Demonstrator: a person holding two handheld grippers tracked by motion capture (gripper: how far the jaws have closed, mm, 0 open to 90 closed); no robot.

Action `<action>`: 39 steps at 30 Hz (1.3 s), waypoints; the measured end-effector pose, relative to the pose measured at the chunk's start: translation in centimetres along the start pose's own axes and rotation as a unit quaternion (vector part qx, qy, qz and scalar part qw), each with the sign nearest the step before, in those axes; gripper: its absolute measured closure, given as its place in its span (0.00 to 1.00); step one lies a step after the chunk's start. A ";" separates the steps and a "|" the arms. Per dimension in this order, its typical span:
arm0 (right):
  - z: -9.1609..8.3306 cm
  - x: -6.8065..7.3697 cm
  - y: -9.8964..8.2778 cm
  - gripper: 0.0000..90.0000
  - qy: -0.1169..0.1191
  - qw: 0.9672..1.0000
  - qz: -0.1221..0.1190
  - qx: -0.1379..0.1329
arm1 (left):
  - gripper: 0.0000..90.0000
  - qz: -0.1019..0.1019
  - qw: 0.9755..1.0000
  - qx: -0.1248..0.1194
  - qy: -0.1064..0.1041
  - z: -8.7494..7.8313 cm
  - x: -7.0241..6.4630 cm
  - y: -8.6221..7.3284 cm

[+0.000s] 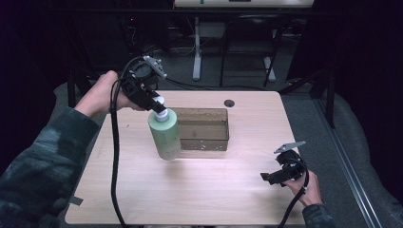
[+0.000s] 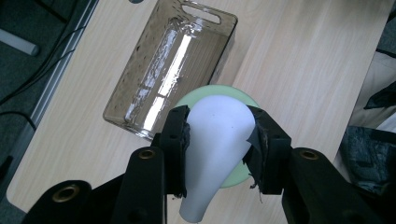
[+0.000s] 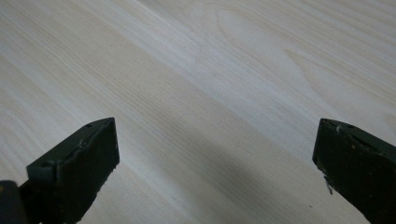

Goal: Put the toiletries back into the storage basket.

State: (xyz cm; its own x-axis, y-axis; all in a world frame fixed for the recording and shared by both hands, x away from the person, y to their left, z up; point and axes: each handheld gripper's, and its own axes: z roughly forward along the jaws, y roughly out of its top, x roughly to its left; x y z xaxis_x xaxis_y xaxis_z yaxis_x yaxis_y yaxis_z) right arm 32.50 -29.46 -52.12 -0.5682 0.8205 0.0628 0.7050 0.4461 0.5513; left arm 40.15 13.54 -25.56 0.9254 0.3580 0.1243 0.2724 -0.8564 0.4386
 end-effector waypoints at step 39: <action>0.0 -0.1 -0.3 0.00 -0.003 1.000 -0.001 0.005 | 0.70 -0.010 0.999 -0.015 0.027 -1.4 1.4 1.6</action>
State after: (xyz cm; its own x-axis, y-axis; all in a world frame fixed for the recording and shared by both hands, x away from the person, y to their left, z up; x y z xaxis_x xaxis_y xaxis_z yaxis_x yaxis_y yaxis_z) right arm 32.35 -29.70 -52.33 -0.5670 0.8217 0.0577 0.7086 0.4509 0.5428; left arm 41.49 13.22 -23.42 0.9040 0.3956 0.1620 0.2824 -0.8372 0.4684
